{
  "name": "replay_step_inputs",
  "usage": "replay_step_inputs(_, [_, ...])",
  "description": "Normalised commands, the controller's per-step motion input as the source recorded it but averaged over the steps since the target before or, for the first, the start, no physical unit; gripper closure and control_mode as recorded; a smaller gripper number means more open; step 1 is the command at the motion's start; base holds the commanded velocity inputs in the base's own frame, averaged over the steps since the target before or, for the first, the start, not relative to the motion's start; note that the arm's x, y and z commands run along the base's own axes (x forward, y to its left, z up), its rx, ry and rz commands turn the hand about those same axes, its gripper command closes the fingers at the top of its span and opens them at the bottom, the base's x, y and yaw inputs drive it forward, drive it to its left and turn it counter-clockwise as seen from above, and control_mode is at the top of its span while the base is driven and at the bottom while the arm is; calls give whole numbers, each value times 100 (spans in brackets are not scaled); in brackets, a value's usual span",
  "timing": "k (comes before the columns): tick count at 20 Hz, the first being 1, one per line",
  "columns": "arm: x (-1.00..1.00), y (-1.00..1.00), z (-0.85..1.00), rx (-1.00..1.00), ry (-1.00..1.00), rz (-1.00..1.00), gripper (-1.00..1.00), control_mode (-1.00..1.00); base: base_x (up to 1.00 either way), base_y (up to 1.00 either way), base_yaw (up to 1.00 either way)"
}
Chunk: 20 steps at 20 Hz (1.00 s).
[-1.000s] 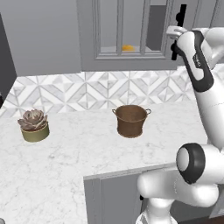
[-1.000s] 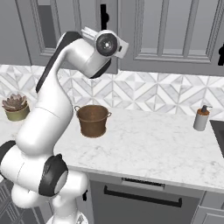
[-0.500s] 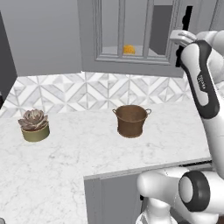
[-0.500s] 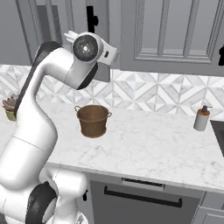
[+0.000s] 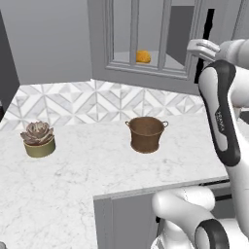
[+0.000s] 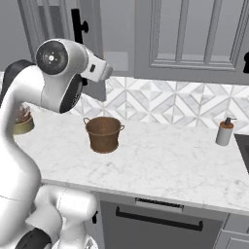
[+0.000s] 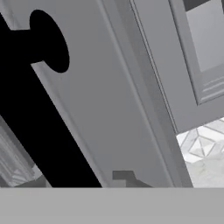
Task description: Open the cabinet, pick up the bread from the cabinet and place it in the basket. Then move the basket to the dining counter.
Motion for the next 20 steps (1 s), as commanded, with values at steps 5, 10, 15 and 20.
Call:
replay_step_inputs(5, [-100, 0, 0, 0, 1, -8, 100, -100, 0, 0, 0])
replay_step_inputs(10, [-100, 0, 0, 0, 0, -8, -100, -100, 0, 0, 0])
replay_step_inputs(15, [-100, -43, 5, 1, 0, -5, -100, -100, 0, 0, 0])
replay_step_inputs(20, [-100, -83, 7, 14, 2, 0, -100, -100, 0, 0, 0])
